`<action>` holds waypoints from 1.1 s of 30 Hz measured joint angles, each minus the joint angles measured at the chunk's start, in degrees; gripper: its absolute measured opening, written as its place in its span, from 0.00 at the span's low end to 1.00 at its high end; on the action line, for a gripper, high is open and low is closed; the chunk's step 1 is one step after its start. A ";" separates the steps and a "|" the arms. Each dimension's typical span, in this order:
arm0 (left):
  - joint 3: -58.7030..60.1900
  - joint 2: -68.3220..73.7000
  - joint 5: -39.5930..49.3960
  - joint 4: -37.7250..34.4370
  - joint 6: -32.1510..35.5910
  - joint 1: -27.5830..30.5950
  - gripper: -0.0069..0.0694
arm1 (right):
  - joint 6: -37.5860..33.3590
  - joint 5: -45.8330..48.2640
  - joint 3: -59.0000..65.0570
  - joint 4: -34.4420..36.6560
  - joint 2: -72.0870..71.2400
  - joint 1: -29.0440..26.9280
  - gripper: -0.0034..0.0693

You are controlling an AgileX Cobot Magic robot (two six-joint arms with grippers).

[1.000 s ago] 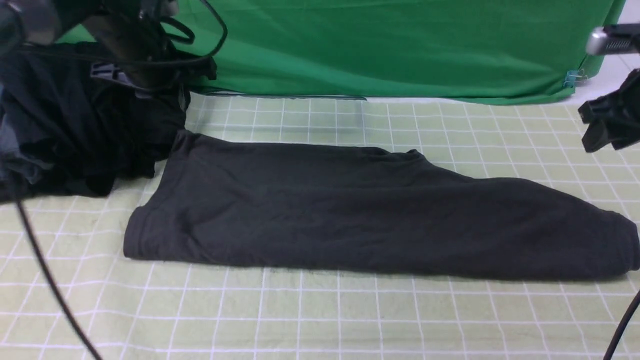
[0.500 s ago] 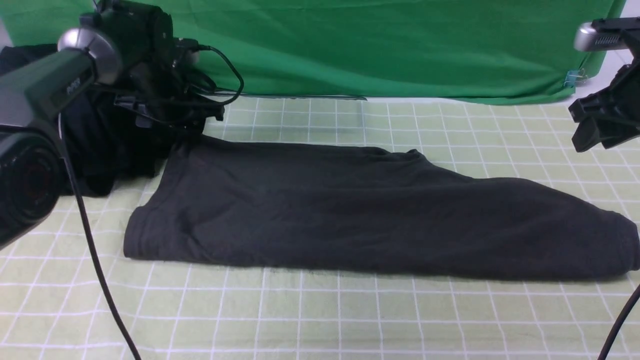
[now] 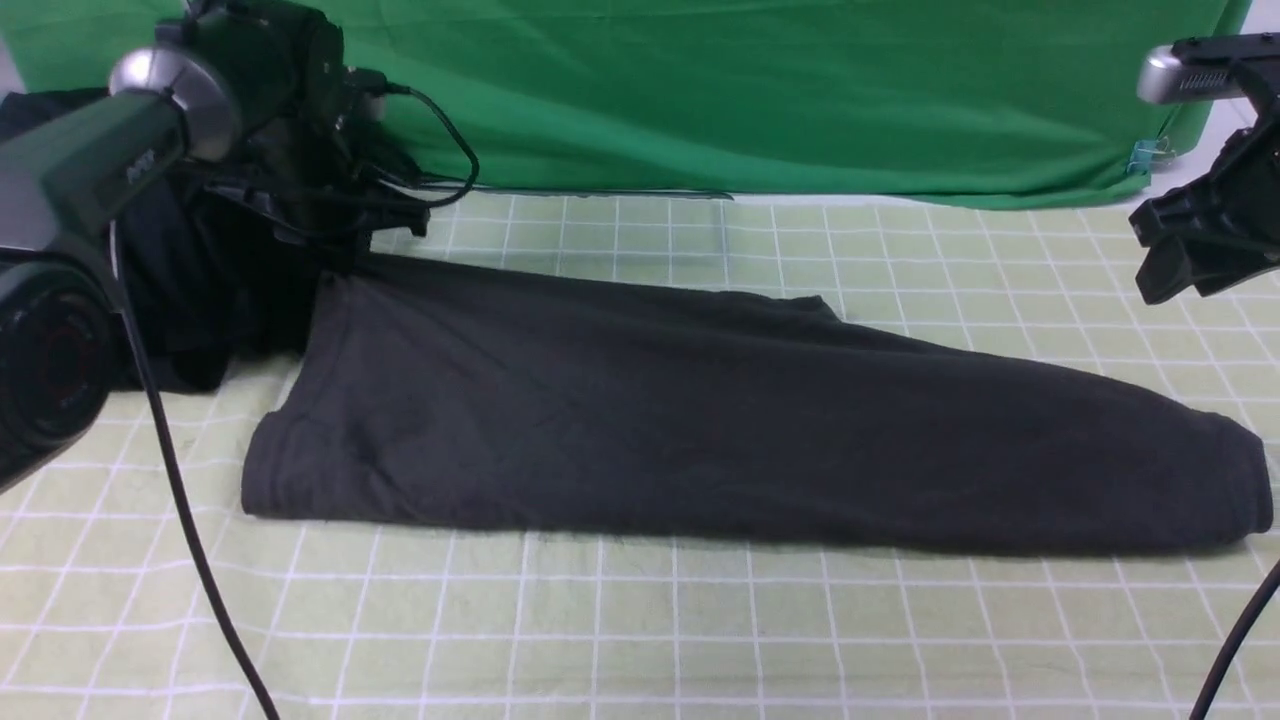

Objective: Fold a long-sleeved shirt over a green coffee tablecloth.
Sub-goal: 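Fold the black garment in half by bringing its near edge over to the far edge, then pull the folded dark garment lengthwise by its ends to straighten it flat on the table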

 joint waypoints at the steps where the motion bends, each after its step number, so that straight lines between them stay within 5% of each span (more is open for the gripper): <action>1: -0.18 -0.42 -0.07 -0.17 0.00 0.09 0.11 | 0.00 0.00 0.00 0.00 0.00 0.05 0.48; 10: -0.60 0.57 -0.51 -1.60 -0.11 0.41 0.16 | 0.01 0.22 0.00 0.06 0.00 1.04 0.48; 18: -5.97 0.87 5.87 7.37 -1.88 0.47 0.56 | 2.16 7.27 0.00 -5.07 0.00 0.99 0.56; 22: -11.05 0.33 10.83 6.15 -1.20 0.47 0.64 | 3.72 8.65 0.92 -8.20 -0.28 0.99 0.60; 25: -12.29 -1.26 12.12 1.29 2.03 0.47 0.57 | 5.06 9.06 2.77 -8.68 -0.28 0.16 0.64; 27: -9.68 -5.18 12.50 -6.79 5.10 0.47 0.30 | 6.79 7.69 5.45 -8.62 -0.28 -1.80 0.70; 29: -6.21 -7.93 12.55 -9.63 6.14 0.35 0.18 | 7.94 6.01 7.06 -8.20 -0.28 -3.52 0.74; 33: 4.53 -13.61 12.52 -11.32 6.42 -0.55 0.09 | 8.93 1.81 7.99 -7.27 0.56 -5.60 0.83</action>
